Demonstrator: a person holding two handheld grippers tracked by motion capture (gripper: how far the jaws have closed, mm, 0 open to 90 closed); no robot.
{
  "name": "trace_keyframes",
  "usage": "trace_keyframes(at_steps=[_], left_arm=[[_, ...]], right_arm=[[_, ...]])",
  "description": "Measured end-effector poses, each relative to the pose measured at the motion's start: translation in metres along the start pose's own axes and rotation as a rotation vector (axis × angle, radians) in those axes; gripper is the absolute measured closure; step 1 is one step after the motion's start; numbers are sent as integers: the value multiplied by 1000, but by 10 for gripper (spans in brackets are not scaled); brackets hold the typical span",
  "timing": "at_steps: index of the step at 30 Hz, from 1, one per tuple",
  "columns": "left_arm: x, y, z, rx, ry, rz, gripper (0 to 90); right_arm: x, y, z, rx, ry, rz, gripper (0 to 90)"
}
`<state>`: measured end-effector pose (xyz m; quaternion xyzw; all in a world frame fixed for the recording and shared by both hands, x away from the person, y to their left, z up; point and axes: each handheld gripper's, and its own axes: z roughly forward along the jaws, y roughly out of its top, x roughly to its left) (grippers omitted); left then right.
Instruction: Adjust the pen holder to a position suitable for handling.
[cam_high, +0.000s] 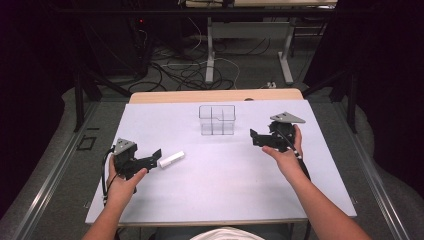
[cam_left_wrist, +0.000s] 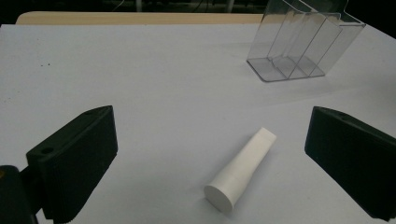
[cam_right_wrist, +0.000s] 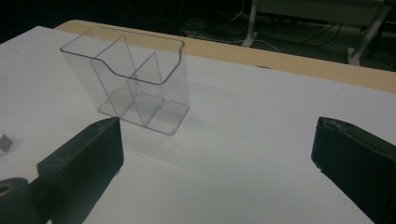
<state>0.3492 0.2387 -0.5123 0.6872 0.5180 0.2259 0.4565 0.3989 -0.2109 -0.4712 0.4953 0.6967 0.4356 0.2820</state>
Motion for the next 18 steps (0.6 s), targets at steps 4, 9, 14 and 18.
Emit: trace_keyframes(at_steps=[4, 9, 14, 18], left_arm=[[-1, -1, 0, 10, 2, 23, 19], [-1, -2, 1, 8, -7, 30, 3], [-1, -3, 0, -2, -9, 18, 3], [-1, -3, 0, -10, -11, 13, 2]], right_arm=[[11, 13, 10, 32, 15, -19, 18], [24, 31, 22, 53, 46, -21, 19], [37, 48, 33, 68, 60, -32, 19], [45, 58, 44, 93, 59, -51, 32]])
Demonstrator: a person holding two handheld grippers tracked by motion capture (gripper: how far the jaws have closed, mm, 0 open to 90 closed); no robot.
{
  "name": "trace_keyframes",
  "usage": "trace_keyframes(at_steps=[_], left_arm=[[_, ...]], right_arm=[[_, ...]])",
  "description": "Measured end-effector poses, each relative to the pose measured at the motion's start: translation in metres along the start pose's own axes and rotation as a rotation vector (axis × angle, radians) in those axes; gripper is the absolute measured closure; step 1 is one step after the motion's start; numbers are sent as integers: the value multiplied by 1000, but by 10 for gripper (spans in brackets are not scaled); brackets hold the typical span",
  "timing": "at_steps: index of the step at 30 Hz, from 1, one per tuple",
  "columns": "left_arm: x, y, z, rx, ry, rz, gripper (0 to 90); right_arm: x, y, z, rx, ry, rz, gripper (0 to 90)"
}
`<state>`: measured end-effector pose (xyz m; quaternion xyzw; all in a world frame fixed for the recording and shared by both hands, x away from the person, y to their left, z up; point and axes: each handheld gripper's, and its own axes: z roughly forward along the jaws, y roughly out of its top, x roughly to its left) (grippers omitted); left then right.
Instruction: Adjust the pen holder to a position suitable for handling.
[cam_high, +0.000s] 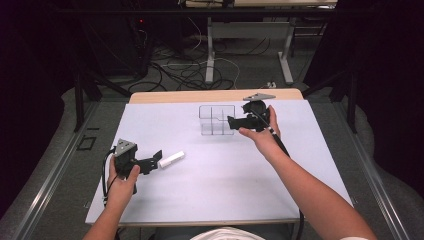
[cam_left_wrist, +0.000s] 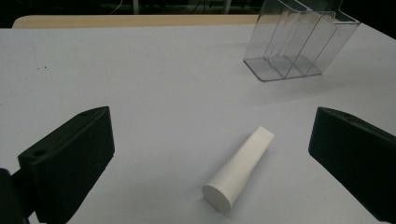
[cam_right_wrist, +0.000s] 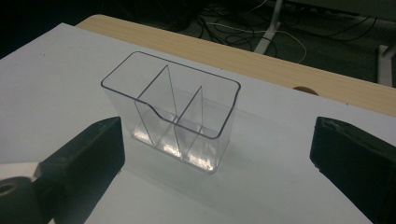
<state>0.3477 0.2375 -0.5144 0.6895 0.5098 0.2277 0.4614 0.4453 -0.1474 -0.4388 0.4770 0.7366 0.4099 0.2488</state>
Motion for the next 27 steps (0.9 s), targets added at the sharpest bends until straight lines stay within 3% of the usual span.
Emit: trace_keyframes(at_steps=[9, 10, 13, 19, 22, 23, 27], left_arm=[[5, -1, -1, 5, 9, -15, 2], [6, -1, -1, 5, 10, -17, 3], [7, -1, -1, 4, 11, -22, 3], [7, -1, -1, 4, 10, -23, 3], [7, -1, -1, 8, 11, -22, 2], [7, -1, -1, 6, 10, -23, 2], [7, -1, -1, 6, 11, -23, 3]], right_arm=[[5, 18, 19, 47, -14, 26, 109], [5, 23, 22, 57, -26, 38, 147], [6, 30, 28, 78, -42, 43, 152], [7, 37, 38, 87, -61, 63, 210], [6, 38, 45, 100, -60, 92, 241], [6, 38, 50, 126, -65, 118, 283], [3, 36, 59, 149, -79, 142, 340]])
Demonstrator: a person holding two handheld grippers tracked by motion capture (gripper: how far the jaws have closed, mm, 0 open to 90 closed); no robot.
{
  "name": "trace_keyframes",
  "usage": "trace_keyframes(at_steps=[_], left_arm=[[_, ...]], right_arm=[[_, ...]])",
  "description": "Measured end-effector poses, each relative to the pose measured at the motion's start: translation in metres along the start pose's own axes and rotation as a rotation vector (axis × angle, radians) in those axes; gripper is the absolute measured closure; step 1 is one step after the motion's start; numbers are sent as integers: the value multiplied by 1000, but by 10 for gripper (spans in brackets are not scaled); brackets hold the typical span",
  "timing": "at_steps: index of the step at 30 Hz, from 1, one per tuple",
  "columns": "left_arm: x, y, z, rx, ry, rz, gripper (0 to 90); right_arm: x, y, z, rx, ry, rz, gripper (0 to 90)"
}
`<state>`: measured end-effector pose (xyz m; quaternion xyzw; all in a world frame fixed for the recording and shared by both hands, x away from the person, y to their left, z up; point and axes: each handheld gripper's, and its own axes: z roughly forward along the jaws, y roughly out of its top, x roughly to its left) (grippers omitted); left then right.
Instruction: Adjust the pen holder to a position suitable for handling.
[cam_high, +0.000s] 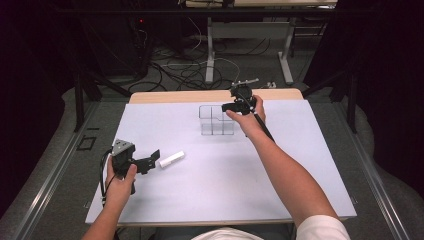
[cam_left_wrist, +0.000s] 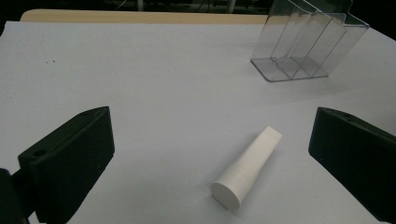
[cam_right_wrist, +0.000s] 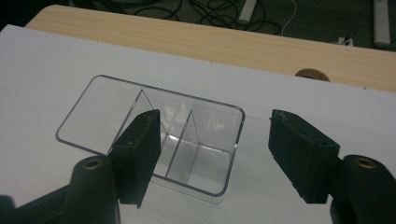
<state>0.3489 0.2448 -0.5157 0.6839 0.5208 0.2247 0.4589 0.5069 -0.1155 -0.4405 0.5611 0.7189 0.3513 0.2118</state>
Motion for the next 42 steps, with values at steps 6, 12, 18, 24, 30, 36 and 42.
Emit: trace_keyframes(at_steps=[6, 12, 18, 24, 30, 36, 42], left_arm=[[1, -1, 1, 8, 2, -1, 3], [1, -1, 0, 9, 2, -5, 3], [2, -1, 1, 17, -1, -8, 2], [3, -2, 1, 19, -4, -13, 3], [3, -2, 1, 23, -6, -13, 2], [3, -2, 1, 20, -5, -15, 2], [3, -2, 1, 22, -7, -14, 3]], right_arm=[[-4, -4, 15, 67, -21, 31, 426], [-9, -6, 27, 99, -36, 56, 522], [-12, -8, 36, 127, -38, 82, 576], [-14, -11, 43, 163, -45, 114, 649], [-13, -12, 44, 173, -51, 138, 739], [-13, -13, 47, 192, -55, 173, 795], [-14, -13, 49, 205, -57, 206, 825]])
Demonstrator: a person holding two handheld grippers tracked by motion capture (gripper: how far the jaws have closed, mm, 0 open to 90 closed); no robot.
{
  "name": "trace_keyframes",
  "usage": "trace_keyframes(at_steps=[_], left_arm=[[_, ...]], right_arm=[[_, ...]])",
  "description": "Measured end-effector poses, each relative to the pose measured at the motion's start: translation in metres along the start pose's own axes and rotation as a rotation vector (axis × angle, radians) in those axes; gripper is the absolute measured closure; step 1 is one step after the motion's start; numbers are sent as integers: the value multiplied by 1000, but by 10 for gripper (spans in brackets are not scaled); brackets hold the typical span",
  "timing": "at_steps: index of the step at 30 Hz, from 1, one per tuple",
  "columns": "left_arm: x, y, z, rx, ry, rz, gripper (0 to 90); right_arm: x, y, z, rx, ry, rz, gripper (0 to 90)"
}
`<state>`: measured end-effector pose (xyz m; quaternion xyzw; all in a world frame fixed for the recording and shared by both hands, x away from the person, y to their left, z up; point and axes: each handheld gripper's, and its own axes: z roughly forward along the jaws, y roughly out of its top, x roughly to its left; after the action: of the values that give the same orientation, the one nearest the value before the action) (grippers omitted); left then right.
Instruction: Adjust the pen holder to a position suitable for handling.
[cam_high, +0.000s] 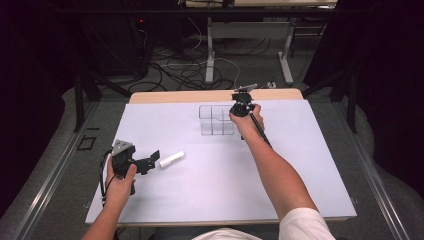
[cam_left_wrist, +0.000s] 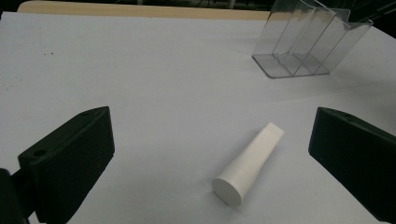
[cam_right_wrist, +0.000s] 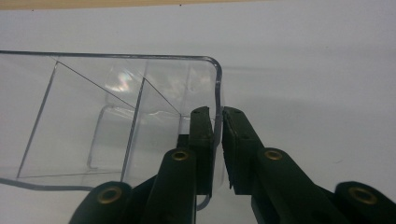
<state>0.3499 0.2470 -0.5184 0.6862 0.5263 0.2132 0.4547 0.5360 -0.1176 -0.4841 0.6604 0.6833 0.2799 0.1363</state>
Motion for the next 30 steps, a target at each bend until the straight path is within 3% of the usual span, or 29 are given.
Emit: trace_keyframes(at_steps=[11, 19, 28, 29, 30], left_arm=[[0, 0, 0, -5, 0, 0, 3], [1, 0, 0, -4, 0, 1, 3], [0, 0, 0, -6, 3, -2, 2], [1, 0, 0, -4, 3, 2, 2], [0, 0, 0, -7, 4, -1, 2]], right_arm=[[3, 2, -2, 19, -25, 43, 846], [1, 3, -5, 11, -15, 82, 848], [1, -2, -11, 39, -11, 90, 849], [0, -4, -12, 33, 11, 82, 849], [0, -7, -14, 60, -4, 63, 849]])
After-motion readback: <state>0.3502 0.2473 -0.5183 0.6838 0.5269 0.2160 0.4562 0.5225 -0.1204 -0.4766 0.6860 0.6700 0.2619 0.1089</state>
